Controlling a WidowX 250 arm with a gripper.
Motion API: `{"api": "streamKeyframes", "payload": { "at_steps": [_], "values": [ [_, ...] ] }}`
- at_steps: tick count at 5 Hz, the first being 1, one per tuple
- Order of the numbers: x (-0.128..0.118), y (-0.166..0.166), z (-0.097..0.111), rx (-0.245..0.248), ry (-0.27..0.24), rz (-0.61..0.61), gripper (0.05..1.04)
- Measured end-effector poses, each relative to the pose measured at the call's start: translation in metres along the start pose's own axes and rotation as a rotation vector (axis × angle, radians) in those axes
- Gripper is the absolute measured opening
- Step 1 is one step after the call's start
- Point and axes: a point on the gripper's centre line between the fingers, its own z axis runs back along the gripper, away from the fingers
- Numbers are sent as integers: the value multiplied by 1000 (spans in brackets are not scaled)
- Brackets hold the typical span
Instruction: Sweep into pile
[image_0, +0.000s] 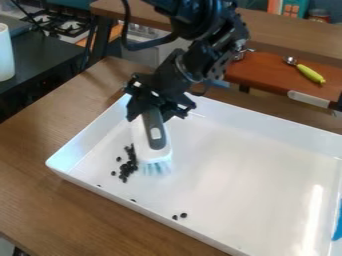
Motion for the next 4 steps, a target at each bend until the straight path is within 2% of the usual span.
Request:
{"api": "streamKeyframes", "payload": {
  "at_steps": [1, 2, 3, 4],
  "values": [
    [0, 8, -3, 8, -10, 1, 494],
    [4, 13, 10, -52, -26, 22, 494],
    [1, 17, 40, -113, -51, 33, 494],
    [-10, 12, 84, -163, -133, 23, 494]
  ]
}}
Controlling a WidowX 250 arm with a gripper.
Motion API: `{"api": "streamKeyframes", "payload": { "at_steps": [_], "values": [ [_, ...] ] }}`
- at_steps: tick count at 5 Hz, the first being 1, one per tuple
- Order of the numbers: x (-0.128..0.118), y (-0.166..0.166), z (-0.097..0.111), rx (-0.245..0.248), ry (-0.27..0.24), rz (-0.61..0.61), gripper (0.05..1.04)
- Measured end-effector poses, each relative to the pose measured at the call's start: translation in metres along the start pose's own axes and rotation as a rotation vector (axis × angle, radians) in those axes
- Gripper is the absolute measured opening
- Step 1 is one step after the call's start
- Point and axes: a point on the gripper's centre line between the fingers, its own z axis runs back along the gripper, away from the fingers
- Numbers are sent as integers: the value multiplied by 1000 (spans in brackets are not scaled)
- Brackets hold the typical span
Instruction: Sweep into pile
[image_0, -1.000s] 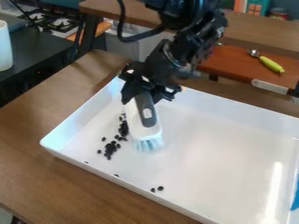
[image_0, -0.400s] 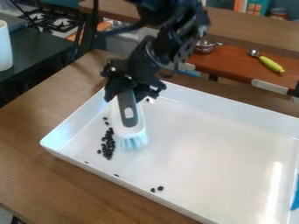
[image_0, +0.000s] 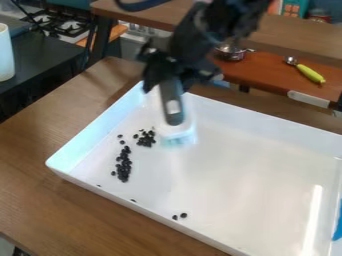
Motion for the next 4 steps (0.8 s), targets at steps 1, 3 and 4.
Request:
{"api": "streamKeyframes", "payload": {
  "at_steps": [1, 3, 4],
  "values": [
    [-22, -21, 27, -77, -14, -81, 494],
    [-85, -80, 56, -135, -64, -298, 494],
    [-103, -93, 53, -123, -76, -349, 494]
  ]
}}
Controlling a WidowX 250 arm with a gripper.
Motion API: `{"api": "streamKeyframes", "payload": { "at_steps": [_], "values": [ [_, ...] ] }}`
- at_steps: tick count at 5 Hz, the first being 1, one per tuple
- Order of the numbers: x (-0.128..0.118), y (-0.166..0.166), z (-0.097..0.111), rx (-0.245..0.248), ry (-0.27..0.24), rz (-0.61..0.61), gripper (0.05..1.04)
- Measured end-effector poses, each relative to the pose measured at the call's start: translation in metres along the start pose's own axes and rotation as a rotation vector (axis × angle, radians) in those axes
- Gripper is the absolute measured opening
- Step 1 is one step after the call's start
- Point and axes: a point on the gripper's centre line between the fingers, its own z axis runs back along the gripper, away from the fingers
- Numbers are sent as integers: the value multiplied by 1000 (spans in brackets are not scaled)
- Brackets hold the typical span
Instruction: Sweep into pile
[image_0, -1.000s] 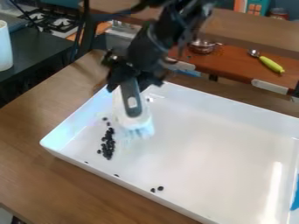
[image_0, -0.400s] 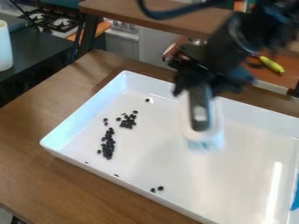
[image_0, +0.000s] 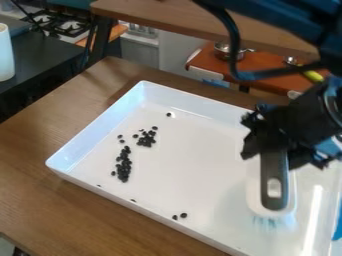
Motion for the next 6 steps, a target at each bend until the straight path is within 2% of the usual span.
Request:
{"api": "streamKeyframes", "payload": {
  "at_steps": [1, 2, 3, 4, 6],
  "values": [
    [-8, -6, -6, 4, -29, -50, 494],
    [-17, -2, -20, 35, -29, -89, 494],
    [-22, 4, -33, 72, -49, -121, 494],
    [-22, 17, -39, 89, -57, -139, 494],
    [-20, 49, -56, 132, -44, -185, 494]
  ]
}}
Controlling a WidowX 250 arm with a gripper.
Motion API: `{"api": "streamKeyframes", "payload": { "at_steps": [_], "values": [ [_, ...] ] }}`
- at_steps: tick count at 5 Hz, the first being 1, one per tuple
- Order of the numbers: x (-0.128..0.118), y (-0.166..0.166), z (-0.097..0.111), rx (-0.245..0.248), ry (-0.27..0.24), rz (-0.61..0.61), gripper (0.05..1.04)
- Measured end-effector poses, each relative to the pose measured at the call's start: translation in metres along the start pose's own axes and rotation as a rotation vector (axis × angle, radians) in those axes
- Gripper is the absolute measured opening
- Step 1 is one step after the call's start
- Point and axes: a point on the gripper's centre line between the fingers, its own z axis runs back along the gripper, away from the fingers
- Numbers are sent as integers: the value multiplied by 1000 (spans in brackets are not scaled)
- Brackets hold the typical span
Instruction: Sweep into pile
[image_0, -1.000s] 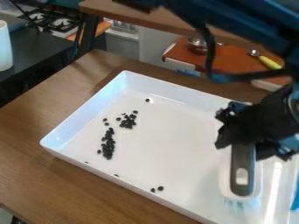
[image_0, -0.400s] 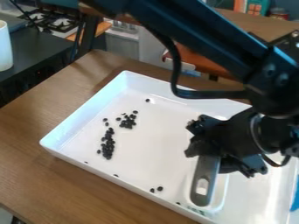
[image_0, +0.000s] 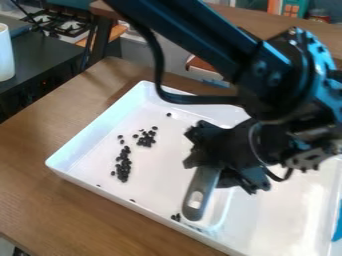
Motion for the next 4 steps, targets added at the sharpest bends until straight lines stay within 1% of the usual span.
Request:
{"api": "streamKeyframes", "payload": {
  "at_steps": [2, 3, 4],
  "values": [
    [-3, 31, -22, 52, 10, -56, 494],
    [-5, 44, -34, 85, 20, -83, 494],
    [-3, 59, -41, 102, 22, -101, 494]
  ]
}}
